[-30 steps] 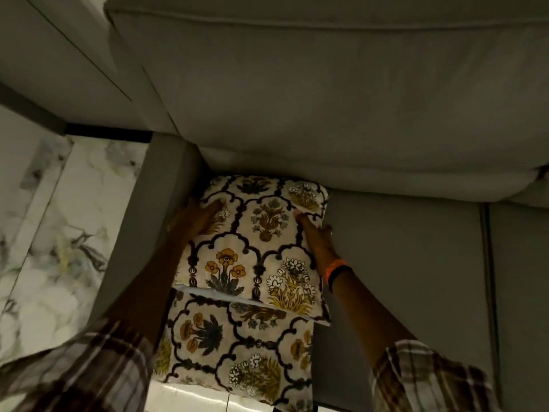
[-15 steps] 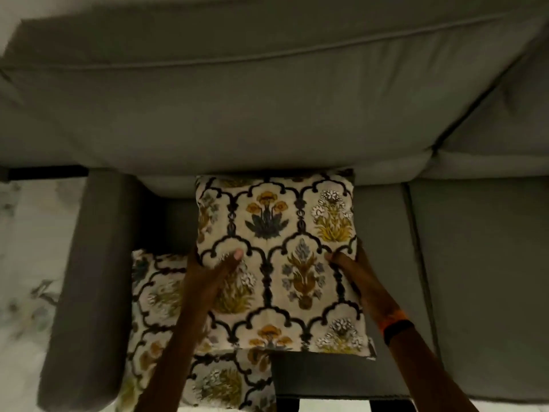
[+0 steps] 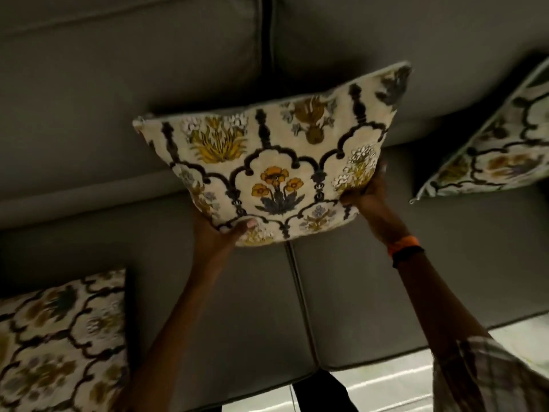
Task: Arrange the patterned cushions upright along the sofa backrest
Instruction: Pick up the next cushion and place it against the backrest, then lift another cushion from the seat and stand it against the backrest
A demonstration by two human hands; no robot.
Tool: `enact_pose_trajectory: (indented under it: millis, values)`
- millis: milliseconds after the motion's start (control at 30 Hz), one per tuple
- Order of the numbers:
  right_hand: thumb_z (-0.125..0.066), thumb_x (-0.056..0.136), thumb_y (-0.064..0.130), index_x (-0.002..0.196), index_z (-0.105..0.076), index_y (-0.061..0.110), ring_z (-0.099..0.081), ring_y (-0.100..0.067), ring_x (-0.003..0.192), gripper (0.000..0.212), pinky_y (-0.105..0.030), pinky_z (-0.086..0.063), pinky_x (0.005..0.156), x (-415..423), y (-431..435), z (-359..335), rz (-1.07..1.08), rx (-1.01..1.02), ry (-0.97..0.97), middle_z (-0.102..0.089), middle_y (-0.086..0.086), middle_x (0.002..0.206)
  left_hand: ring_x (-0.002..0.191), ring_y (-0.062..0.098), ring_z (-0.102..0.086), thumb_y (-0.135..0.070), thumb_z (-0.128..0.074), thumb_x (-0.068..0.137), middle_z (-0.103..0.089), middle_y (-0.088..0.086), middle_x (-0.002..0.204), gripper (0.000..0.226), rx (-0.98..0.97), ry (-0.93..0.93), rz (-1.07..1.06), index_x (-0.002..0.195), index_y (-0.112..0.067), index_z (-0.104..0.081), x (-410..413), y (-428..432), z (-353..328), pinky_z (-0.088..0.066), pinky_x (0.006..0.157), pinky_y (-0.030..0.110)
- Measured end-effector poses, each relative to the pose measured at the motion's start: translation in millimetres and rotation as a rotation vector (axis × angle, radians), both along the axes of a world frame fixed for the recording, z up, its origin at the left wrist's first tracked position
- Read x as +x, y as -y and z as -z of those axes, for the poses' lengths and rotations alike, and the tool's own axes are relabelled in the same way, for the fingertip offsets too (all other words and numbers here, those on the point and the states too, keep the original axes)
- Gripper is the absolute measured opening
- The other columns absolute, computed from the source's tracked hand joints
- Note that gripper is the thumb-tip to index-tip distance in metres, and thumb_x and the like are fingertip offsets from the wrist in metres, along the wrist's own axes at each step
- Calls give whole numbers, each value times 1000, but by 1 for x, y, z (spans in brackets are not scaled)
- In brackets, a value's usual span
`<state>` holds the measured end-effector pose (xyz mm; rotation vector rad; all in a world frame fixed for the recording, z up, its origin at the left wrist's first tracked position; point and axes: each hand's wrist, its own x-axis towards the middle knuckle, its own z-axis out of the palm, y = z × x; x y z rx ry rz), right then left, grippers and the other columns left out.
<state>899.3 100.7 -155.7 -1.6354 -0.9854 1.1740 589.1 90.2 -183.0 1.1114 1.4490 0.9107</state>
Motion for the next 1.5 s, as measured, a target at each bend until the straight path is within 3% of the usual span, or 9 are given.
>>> enact_pose_trajectory:
  millis: [133, 267, 367, 533, 600, 833, 1200, 1367, 1500]
  values:
    - [-89, 65, 20, 152, -14, 17, -58, 6, 126, 114, -18, -52, 105, 9, -21, 20, 25, 64, 12, -46, 9, 141, 126, -11, -56, -5, -92, 69, -63, -32, 130, 89, 74, -72, 59, 136, -36, -40, 25, -42, 16, -53, 100, 19]
    - [-89, 64, 34, 158, -26, 0, -56, -26, 140, 118, -44, -50, 116, 7, -30, 46, 28, 44, -6, -54, -15, 152, 142, 19, -52, -41, -98, 60, -56, 6, 149, 107, 27, -63, 104, 147, -19, -40, 26, -48, 35, -46, 116, 52]
    - [-91, 71, 50, 160, -29, 6, -53, -28, 144, 118, -56, -48, 117, 2, -23, 62, 131, 54, 29, -51, -14, 157, 143, 18, -50, -49, -96, 57, -54, 5, 151, 113, 34, -78, 84, 148, -13, -39, 25, -47, 38, -42, 119, 54]
    - [-79, 88, 8, 162, -22, 10, -34, -31, 154, 94, -59, -35, 124, -44, 21, 74, 376, -60, 73, -32, -15, 167, 151, 27, -35, -67, -92, 50, -31, 14, 163, 139, 3, -232, 4, 157, -13, -23, 12, -32, 31, -38, 122, 45]
    - [-74, 91, 15, 164, -19, 11, -27, -33, 156, 92, -58, -27, 128, -79, 41, 72, 433, -196, 138, -26, -16, 169, 153, 35, -25, -57, -92, 58, -21, 17, 166, 134, -1, -350, 56, 160, -13, -16, -3, -19, 22, -33, 120, 44]
    - [-68, 87, 55, 164, -21, 15, -26, -36, 156, 98, -58, -31, 123, -242, 82, 80, -95, -321, 665, -24, -15, 170, 153, 40, -28, -67, -52, 86, -29, 22, 164, 99, 99, -892, 324, 159, -9, -19, -137, 31, 35, -23, 124, 63]
    - [-71, 96, 40, 162, -27, 18, -33, -34, 151, 82, -51, -37, 122, -506, 124, 108, -146, -451, 188, -30, -12, 165, 153, 43, -25, -72, -35, 83, -31, 23, 162, 93, -126, -1015, 150, 157, -15, -26, -413, 115, 53, -18, 124, 67]
    - [-61, 102, 46, 158, -41, 15, -38, -24, 151, 67, -37, -28, 126, -573, 165, 115, -11, -415, 87, -42, -9, 163, 153, 43, -25, -72, -55, 85, -27, 21, 164, 97, -205, -994, -49, 156, -11, -30, -495, 149, 67, -16, 125, 64]
    - [-63, 103, 39, 164, -26, 20, -24, -7, 148, 74, -23, -15, 123, -590, 171, 100, 60, -374, 90, -32, 7, 163, 147, 44, -35, -69, -67, 83, -27, 18, 164, 99, -327, -791, -340, 158, -20, -24, -511, 163, 64, -41, 113, 64]
